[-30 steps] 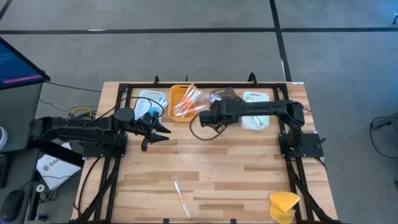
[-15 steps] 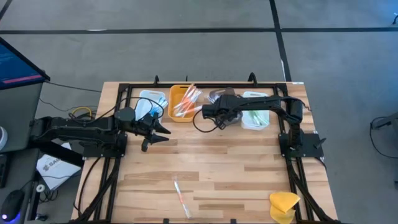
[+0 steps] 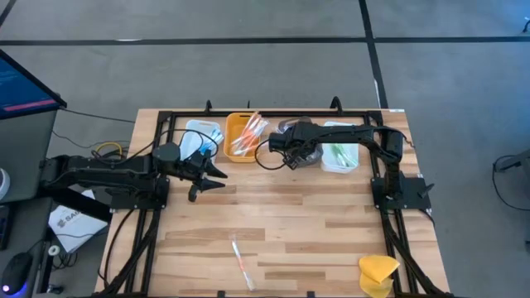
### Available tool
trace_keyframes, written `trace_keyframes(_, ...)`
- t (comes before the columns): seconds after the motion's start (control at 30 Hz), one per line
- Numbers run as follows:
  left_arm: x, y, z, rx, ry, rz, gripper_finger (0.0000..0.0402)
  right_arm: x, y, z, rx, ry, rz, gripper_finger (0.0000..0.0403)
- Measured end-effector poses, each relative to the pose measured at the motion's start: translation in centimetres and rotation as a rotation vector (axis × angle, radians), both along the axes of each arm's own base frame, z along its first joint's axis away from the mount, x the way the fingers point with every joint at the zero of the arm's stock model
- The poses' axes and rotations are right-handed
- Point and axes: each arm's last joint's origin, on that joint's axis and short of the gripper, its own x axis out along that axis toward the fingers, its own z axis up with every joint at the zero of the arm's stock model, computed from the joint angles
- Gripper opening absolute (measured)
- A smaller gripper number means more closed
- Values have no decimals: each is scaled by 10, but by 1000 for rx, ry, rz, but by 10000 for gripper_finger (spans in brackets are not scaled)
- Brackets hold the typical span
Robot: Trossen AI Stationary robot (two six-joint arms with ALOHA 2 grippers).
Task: Pick & Place Toothbrushes
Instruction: Put the violet toothbrush into the gray bin, then put the orange toothbrush into the yellow bin
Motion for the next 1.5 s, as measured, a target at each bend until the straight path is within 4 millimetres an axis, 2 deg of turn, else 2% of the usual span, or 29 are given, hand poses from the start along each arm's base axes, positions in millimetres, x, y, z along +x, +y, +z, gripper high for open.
trace_keyframes(0.13, 0, 0, 0, 0, 0, 0, 150, -1, -2, -1, 40, -9, -12, 29)
trace_keyframes(0.57, 0, 0, 0, -3, 1, 1, 150, 0, 3, 0, 41, -5, -7, 170)
trace_keyframes(0.77, 0, 0, 0, 5, -1, 0, 150, 1, 11, 16, 44, 24, 5, 194)
trace_keyframes(0.97, 0, 0, 0, 11, -2, -1, 150, -3, 23, 46, 42, 77, -25, 178)
trace_keyframes(1.2, 0, 0, 0, 12, -2, -1, 150, -6, 52, 82, 22, -62, 33, 133)
trace_keyframes(1.33, 0, 0, 0, 11, -2, -1, 150, -19, 78, 105, 13, -150, 51, 98)
trace_keyframes(1.5, 0, 0, 0, 12, -2, -1, 150, -47, 125, 140, 12, -304, 118, 52)
